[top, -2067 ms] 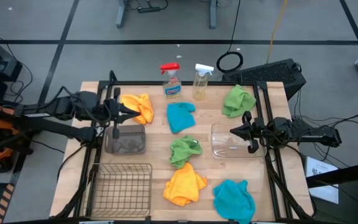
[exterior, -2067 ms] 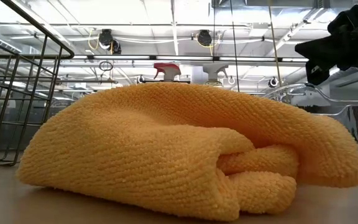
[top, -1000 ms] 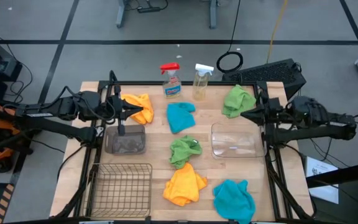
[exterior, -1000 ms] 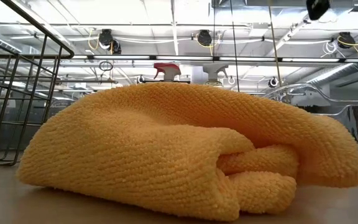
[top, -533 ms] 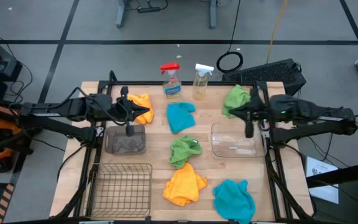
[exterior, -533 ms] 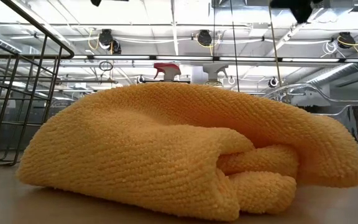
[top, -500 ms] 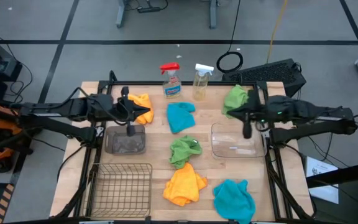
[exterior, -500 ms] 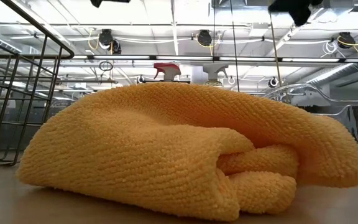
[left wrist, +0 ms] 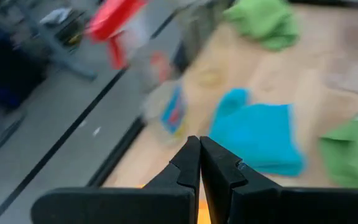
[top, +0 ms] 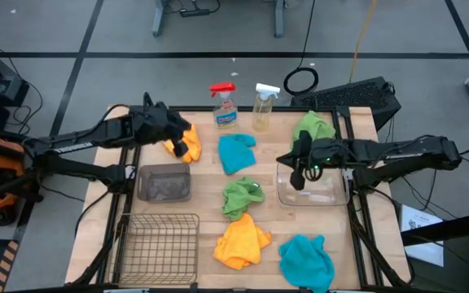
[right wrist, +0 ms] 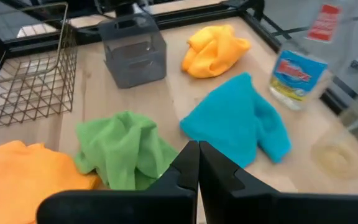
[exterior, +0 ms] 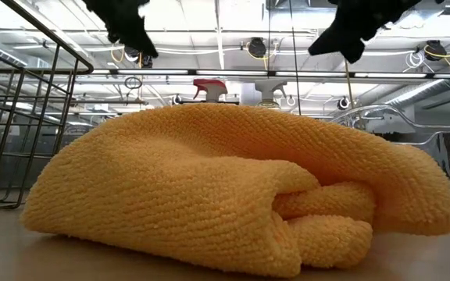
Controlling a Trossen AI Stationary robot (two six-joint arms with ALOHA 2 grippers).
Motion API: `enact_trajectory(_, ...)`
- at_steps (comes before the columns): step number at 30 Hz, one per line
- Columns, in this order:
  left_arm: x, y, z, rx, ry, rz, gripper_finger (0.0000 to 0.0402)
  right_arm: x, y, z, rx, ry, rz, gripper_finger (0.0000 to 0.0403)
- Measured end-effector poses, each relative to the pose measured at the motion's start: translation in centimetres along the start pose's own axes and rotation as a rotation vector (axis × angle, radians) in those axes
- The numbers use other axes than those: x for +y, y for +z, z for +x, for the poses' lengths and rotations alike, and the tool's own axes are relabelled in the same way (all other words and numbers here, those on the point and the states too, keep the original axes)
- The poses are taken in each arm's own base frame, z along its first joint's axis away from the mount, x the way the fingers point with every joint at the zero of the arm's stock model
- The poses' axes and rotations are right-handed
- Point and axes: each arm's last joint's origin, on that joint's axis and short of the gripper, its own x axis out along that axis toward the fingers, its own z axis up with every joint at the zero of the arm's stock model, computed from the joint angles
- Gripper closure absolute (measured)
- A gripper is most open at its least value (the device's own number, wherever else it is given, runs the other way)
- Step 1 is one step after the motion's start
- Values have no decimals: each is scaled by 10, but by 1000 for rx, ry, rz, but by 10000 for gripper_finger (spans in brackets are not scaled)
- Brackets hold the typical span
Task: Sort microfiber towel by color & place in baskets
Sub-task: Put the top orange microfiber towel into the transparent bin
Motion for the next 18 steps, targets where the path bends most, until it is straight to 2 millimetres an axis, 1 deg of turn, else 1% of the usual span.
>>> enact_trajectory(2,13,-3,7,49,29,-23,385,4,0,8,-8,12,-6,403)
enact_trajectory(5,28,-10,16,124,27,-22,384,11,-2,20,1,28,-18,403)
enact_trajectory(8,37,-14,26,173,14,-9,367,18,-5,31,6,44,-47,403)
enact_trajectory(12,47,-18,41,232,5,-8,310,27,-9,44,13,61,-67,403)
enact_trajectory(18,56,-36,71,420,-22,6,215,38,-15,59,19,87,-88,403)
